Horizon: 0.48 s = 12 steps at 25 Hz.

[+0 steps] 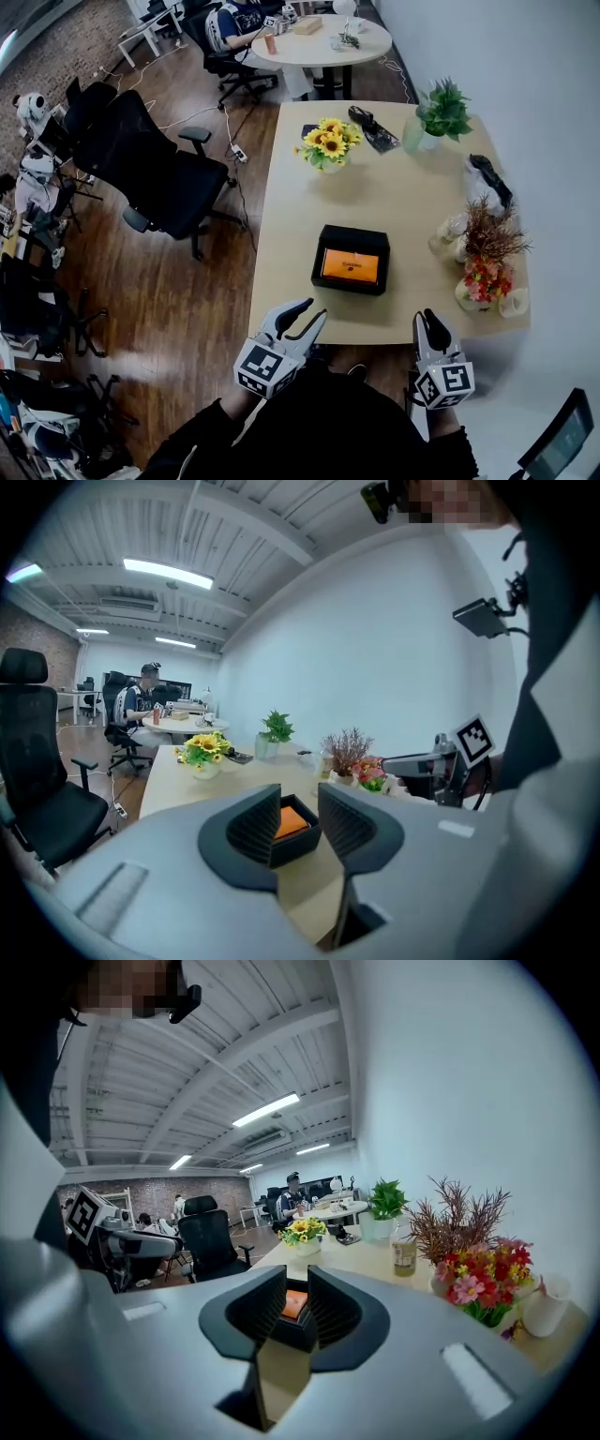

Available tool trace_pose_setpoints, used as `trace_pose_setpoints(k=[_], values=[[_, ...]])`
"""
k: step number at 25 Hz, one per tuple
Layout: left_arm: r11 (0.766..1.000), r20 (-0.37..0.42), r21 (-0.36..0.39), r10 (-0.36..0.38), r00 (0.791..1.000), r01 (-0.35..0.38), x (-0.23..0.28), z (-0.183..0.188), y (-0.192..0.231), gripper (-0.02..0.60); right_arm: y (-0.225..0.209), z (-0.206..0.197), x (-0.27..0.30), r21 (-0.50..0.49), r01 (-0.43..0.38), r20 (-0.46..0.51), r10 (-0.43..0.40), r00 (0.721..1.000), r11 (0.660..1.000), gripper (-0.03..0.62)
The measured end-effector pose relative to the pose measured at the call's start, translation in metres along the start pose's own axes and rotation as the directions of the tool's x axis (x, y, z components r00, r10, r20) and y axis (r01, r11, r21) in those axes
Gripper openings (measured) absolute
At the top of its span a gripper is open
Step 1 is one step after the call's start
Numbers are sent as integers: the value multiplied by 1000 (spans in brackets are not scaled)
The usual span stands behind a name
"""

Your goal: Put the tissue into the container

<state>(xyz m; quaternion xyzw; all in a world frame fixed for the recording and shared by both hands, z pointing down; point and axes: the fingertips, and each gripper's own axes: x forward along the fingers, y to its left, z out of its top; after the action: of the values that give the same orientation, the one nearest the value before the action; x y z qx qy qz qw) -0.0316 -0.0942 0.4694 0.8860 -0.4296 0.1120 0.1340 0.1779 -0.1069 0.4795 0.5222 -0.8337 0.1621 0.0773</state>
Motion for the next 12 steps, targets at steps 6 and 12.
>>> trace_pose_setpoints(k=[6, 12], values=[[993, 70, 116, -28, 997, 20, 9, 29, -17, 106, 11, 18, 1, -34, -16, 65, 18, 998, 999, 65], [982, 169, 182, -87, 982, 56, 9, 54, -39, 106, 33, 38, -6, -88, -68, 148, 81, 986, 994, 70]])
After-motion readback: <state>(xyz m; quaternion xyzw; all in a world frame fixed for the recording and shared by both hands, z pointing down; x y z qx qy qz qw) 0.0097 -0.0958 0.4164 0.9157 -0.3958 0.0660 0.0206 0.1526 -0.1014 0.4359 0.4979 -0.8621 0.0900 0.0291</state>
